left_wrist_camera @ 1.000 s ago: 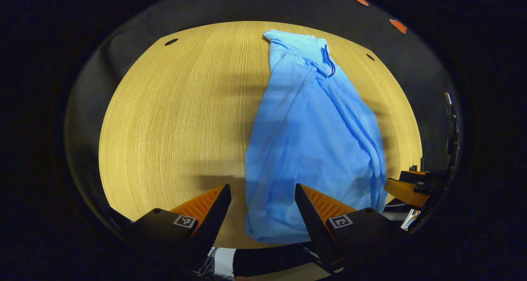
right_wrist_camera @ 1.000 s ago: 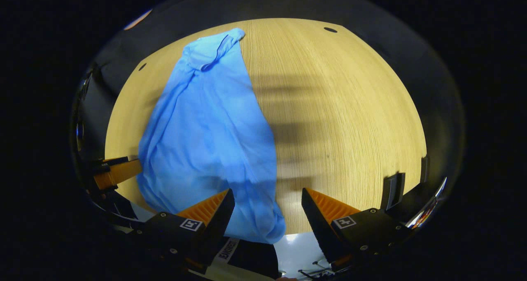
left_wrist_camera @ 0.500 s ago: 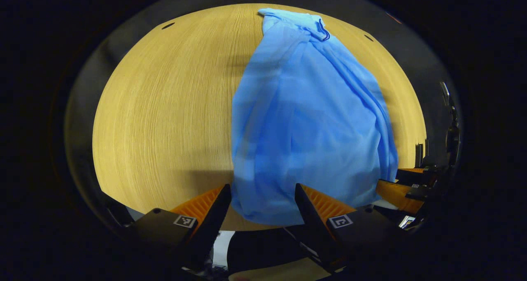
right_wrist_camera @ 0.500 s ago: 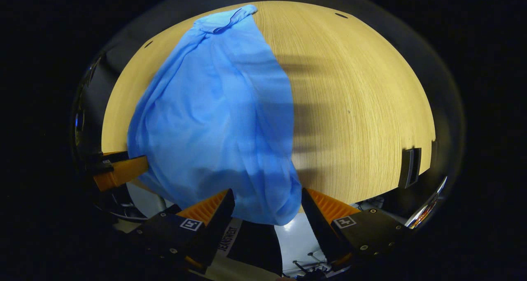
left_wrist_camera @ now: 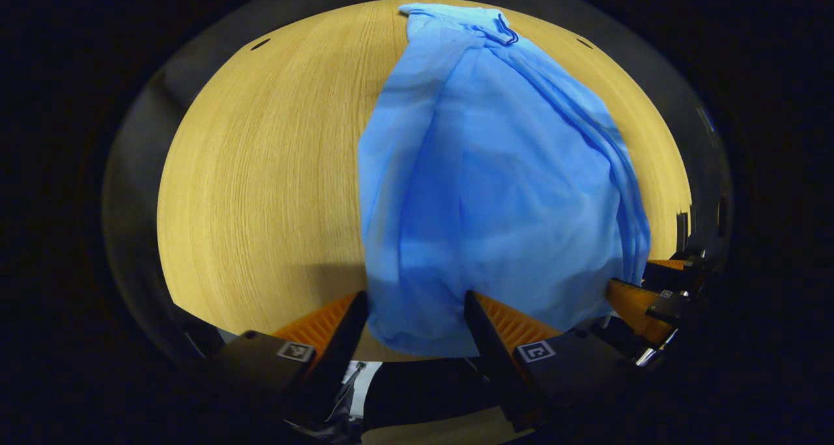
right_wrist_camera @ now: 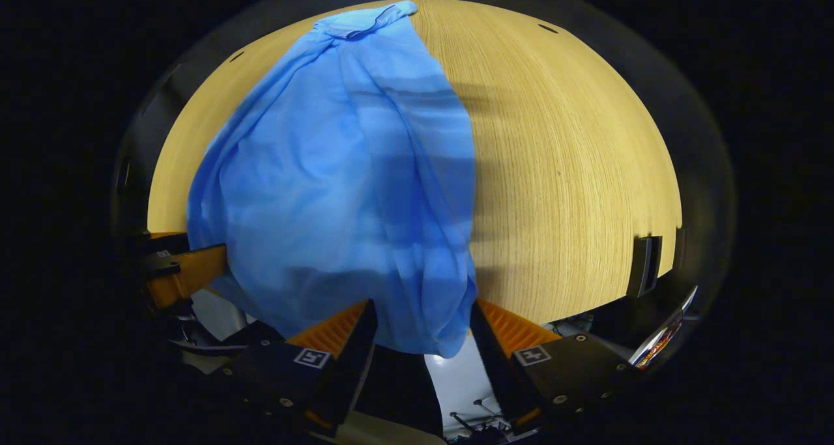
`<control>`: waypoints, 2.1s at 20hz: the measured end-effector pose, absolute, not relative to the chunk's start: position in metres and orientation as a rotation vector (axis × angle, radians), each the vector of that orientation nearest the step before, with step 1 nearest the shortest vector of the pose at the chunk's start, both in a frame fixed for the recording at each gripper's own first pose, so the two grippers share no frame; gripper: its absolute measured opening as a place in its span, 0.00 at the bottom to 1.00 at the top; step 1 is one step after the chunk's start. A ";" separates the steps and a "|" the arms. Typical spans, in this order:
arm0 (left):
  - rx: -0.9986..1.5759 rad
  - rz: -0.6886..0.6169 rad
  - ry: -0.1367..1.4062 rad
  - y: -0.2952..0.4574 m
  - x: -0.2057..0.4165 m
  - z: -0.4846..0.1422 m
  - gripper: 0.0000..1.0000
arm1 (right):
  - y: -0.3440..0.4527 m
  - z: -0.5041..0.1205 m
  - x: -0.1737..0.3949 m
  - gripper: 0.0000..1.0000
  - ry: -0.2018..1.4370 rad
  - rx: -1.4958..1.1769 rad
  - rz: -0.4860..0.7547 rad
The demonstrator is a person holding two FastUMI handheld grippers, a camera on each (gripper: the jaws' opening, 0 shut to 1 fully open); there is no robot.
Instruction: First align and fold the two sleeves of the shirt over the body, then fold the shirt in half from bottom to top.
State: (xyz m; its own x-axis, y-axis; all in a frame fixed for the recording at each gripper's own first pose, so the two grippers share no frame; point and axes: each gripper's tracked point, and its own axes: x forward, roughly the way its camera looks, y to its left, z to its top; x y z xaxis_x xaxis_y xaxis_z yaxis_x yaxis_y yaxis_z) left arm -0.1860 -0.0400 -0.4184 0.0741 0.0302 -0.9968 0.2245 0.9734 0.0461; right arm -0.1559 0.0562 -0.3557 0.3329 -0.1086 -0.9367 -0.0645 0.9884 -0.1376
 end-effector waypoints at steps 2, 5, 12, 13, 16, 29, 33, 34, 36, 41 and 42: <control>0.177 -0.124 1.496 -0.040 -0.188 -0.418 0.65 | 0.055 -0.355 -0.154 0.53 1.221 -0.140 -0.041; 0.128 -0.149 1.498 -0.050 -0.189 -0.420 0.21 | 0.060 -0.355 -0.152 0.09 1.222 -0.109 -0.034; 0.011 -0.200 1.468 -0.059 -0.171 -0.418 0.04 | 0.075 -0.337 -0.135 0.00 1.188 -0.111 0.029; 0.003 -0.206 1.455 -0.061 -0.164 -0.413 0.05 | 0.076 -0.330 -0.128 0.00 1.170 -0.109 0.032; -0.020 -0.214 1.395 -0.067 -0.133 -0.395 0.04 | 0.077 -0.307 -0.101 0.00 1.106 -0.118 0.045; -0.004 -0.281 1.116 -0.107 0.054 -0.323 0.04 | 0.088 -0.184 0.054 0.00 0.797 -0.139 0.056; -0.012 -0.283 1.051 -0.111 0.114 -0.301 0.04 | 0.097 -0.154 0.103 0.00 0.731 -0.140 0.059; -0.014 -0.283 1.036 -0.113 0.132 -0.294 0.04 | 0.099 -0.145 0.117 0.00 0.713 -0.144 0.061; -0.010 -0.281 1.002 -0.115 0.164 -0.287 0.04 | 0.104 -0.129 0.143 0.01 0.678 -0.153 0.063; 0.015 -0.271 0.956 -0.120 0.233 -0.289 0.04 | 0.116 -0.116 0.201 0.00 0.643 -0.161 0.068; 0.020 -0.267 0.952 -0.120 0.245 -0.293 0.04 | 0.117 -0.120 0.212 0.00 0.649 -0.161 0.066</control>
